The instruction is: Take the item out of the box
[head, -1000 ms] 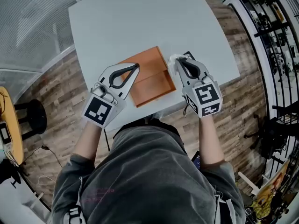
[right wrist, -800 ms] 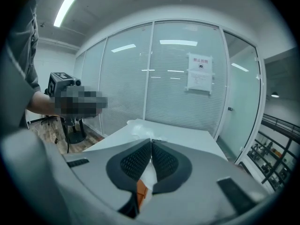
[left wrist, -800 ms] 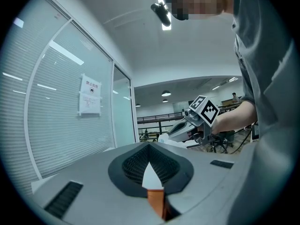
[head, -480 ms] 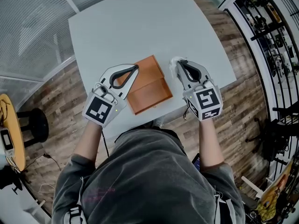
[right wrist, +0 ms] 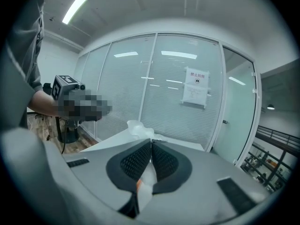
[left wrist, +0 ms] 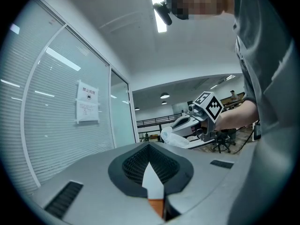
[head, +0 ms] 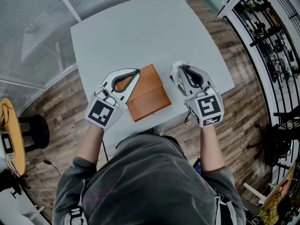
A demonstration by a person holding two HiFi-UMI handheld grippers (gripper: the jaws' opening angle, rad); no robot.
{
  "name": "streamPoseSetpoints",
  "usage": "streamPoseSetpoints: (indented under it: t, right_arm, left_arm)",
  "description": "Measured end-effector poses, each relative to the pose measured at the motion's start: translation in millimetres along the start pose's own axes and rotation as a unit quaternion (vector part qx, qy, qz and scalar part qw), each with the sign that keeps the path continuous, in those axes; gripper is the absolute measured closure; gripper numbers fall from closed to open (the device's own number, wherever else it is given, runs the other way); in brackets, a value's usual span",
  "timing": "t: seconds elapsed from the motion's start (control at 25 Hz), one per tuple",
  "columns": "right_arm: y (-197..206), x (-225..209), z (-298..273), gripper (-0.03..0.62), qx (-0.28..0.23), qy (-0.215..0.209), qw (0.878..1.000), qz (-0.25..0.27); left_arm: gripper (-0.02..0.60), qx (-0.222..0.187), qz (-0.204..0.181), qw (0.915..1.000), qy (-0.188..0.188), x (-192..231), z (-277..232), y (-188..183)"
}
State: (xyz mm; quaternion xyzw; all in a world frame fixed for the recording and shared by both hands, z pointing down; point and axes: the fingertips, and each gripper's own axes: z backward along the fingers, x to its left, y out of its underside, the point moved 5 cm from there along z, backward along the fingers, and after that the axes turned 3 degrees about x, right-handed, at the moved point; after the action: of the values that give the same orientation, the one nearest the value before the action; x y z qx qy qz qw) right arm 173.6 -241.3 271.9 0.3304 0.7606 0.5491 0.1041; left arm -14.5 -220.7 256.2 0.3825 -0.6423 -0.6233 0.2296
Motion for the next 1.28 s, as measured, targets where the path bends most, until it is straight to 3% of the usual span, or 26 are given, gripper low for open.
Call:
streamPoseSetpoints:
  t: [0.6,1.28]
  right_arm:
    - [-20.3,-1.3,10.7,0.590,-0.031,0.004,0.999,0.010]
    - [-13.5,8.1,9.2,0.591,-0.024,-0.001,1.000,0.005]
  left_arm:
    - [0.578,0.000,0.002,1.0000,-0.001,-1.2,-0.9,-3.2]
    - [0.578,0.005,0.013,0.9999,0.005,-9.9,3.6,4.4]
